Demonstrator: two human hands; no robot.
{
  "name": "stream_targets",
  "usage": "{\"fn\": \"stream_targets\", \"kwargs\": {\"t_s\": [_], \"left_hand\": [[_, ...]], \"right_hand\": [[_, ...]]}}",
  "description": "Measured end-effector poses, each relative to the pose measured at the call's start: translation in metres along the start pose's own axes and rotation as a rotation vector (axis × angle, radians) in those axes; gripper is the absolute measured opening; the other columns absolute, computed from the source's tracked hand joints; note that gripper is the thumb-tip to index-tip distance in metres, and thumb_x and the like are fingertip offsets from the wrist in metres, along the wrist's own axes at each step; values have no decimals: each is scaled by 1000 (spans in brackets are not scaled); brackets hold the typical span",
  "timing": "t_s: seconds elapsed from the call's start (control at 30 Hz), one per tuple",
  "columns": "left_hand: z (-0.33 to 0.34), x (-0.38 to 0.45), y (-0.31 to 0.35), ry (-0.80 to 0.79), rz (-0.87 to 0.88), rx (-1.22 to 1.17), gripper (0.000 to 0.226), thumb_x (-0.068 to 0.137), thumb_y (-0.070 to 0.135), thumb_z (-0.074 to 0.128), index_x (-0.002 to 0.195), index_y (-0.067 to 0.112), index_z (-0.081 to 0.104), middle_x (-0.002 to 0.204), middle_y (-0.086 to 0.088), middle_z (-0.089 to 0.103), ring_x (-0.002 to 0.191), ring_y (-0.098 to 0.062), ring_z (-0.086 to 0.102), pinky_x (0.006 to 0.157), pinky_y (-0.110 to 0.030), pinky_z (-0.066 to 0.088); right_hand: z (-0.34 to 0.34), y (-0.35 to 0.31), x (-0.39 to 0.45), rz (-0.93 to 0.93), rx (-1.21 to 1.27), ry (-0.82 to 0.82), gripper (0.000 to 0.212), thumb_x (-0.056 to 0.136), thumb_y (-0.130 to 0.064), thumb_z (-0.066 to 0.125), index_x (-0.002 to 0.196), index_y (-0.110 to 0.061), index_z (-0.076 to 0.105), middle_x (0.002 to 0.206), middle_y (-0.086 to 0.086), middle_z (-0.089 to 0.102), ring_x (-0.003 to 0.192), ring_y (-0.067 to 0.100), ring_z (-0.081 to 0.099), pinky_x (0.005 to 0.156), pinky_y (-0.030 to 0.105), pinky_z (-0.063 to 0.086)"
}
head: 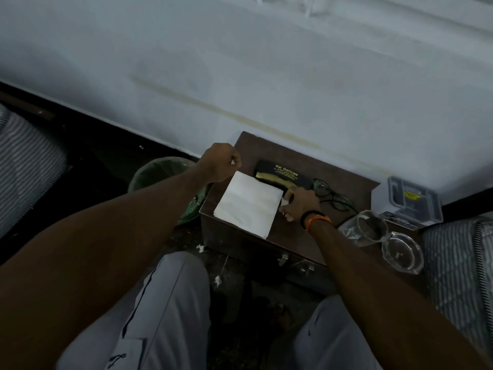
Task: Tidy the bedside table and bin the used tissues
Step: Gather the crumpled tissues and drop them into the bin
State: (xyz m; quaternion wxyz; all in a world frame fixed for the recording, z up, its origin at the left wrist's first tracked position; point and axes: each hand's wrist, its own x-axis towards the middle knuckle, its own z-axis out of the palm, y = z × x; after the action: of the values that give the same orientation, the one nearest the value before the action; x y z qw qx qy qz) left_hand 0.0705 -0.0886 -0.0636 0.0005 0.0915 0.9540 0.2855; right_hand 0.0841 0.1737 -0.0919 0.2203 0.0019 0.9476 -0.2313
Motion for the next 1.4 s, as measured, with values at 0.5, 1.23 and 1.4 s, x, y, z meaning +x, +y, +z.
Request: {"fn": "stream_targets", "kwargs": {"t_s": [0.5,1.23,1.4], "left_hand": [[-20,-53,-45,-23,-58,-89,29,70,1,55,97,11,58,61,1,53,53,-11,45,53,-29,38],[11,-107,-204,116,-692,-188,12,78,13,73,82,2,74,84,-15,74,84,-29,69,80,-34,55],[28,-107,-213,75,-672,-194,35,76,5,67,111,3,66,107,-17,69,103,-35,63,85,-38,51]], "right_hand": [[-28,-104,9,-120,-186,131,16,76,-13,61,86,-4,71,82,13,75,81,29,71,73,35,57],[185,-246,89,-341,-242,-59,21,89,-20,64,86,-1,73,96,19,71,94,39,66,76,42,56],[196,-248,94,-308,-275,-33,23,86,-23,68,95,-2,72,101,22,68,97,41,64,84,48,57]]}}
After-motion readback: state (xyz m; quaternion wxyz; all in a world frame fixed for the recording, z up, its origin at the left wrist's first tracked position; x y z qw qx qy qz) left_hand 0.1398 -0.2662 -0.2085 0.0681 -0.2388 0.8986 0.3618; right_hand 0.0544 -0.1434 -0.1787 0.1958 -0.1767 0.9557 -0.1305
